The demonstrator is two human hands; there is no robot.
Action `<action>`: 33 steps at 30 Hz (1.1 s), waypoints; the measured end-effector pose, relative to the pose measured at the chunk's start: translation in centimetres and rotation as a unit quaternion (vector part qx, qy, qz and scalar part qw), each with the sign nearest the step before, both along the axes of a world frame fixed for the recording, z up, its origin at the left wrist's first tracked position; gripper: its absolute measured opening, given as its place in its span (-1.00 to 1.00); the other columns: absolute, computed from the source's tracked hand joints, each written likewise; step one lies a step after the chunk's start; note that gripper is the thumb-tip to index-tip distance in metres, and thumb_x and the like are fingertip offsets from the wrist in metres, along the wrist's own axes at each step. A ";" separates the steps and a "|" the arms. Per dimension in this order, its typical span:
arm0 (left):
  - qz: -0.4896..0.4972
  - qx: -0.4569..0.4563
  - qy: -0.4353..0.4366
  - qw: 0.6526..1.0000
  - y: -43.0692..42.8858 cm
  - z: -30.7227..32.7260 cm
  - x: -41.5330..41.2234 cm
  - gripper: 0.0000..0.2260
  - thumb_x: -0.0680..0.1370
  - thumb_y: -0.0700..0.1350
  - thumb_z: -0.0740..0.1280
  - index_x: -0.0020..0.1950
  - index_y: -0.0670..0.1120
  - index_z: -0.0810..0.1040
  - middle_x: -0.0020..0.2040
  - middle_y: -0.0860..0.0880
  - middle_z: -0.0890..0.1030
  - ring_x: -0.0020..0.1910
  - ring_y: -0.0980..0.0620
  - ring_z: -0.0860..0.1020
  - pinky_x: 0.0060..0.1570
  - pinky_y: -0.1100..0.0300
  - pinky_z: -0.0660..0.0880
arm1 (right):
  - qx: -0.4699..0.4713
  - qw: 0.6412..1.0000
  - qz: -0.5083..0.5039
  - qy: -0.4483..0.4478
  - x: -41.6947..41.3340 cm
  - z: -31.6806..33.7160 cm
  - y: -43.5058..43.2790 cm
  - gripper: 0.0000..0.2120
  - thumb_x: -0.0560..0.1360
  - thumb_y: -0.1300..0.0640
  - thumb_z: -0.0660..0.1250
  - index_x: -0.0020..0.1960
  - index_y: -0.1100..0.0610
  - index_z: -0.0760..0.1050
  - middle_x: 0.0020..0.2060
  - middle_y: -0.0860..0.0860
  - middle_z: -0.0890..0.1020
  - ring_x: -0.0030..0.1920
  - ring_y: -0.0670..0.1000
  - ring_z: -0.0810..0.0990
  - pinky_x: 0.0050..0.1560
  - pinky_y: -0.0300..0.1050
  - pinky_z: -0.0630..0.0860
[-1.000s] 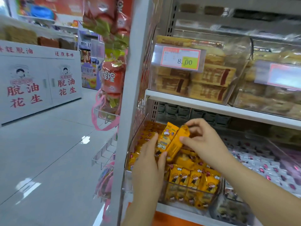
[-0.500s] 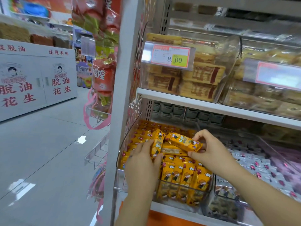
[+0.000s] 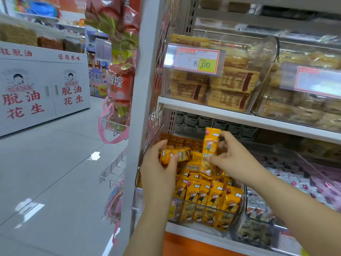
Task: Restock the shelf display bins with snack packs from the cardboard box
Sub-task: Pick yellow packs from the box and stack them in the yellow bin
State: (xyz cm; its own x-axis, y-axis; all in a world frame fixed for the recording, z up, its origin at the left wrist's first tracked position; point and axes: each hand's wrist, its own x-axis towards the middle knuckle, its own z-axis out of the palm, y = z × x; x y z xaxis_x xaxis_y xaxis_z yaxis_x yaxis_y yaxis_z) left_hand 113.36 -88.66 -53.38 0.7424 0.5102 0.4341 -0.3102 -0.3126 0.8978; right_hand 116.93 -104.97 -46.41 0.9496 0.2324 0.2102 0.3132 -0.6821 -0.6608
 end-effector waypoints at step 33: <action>-0.279 0.116 0.147 0.942 -1.8 -0.3 -0.7 -0.80 0.49 -0.01 0.42 0.08 0.16 0.54 -0.04 0.15 0.61 -0.05 0.21 0.57 -0.04 0.30 0.54 | -0.184 0.981 0.011 -0.065 0.5 -1.7 -3.5 -0.62 0.48 -0.04 0.37 0.28 -0.03 0.48 0.14 -0.13 0.55 0.16 -0.10 0.51 0.18 -0.16 0.44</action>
State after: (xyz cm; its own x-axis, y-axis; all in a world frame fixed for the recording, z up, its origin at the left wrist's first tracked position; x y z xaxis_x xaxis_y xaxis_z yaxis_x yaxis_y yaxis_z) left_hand 112.65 -90.48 -53.71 0.9724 -0.0774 0.2203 -0.2332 -0.3723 0.8983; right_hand 117.43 -108.48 -48.13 0.9140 0.3361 0.2272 0.3965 -0.8587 -0.3248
